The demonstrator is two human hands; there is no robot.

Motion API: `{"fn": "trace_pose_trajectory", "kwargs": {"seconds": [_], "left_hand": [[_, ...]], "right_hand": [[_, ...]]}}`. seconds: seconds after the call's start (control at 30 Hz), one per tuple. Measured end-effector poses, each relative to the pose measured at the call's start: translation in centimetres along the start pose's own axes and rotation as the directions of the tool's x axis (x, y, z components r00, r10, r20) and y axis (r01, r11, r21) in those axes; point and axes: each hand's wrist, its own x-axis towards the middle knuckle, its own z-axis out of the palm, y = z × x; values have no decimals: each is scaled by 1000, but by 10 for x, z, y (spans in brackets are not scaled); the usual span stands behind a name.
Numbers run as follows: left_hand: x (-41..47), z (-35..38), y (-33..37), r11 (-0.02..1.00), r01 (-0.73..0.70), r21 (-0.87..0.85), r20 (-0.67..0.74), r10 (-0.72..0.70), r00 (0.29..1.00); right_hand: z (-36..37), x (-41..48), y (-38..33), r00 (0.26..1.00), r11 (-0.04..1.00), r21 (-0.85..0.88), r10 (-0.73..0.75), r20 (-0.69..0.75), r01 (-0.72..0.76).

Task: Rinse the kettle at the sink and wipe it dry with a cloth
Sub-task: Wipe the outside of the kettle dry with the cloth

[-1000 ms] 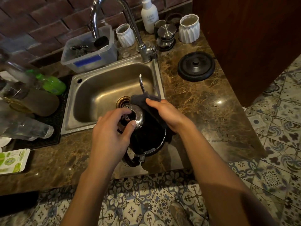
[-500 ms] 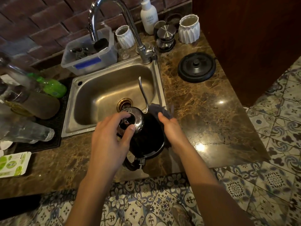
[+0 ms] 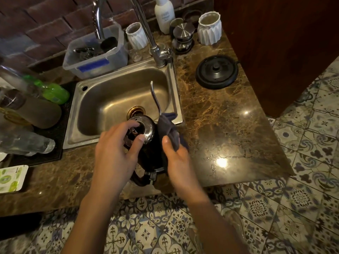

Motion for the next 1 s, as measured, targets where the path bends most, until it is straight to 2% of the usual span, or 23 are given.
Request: {"fn": "trace_pose_trajectory", "kwargs": {"seconds": [0.17,0.37,0.47,0.6,0.73,0.9,1.0], "left_hand": [[1,1,0,998,-23,53,-24,25,999],[2,0,-1,999,-19,50,-15,20,1000],[1,0,0,999,-27,35,-24,28,999],[-1,1,0,999,-22,41,-27,23,999],[-1,2,2,999,-4,38,-26,5,1000],[-1,0,7,999,31,43,-16,-30,999],[0,-2,9,999,42,26,-7,-42,999]], "right_hand": [[44,-49,15,992,988,136,-55,-117,71],[64,-62,20,982,965,260,5,-190,45],[59,-69,10,972,945,326,86,-220,-10],[52,-77,-3,961,894,435,206,-186,-108],[58,-81,-14,957,884,448,234,-171,-136],[61,-87,-14,952,862,453,296,-83,-228],[53,-87,-15,921,787,551,381,-78,-279]]}}
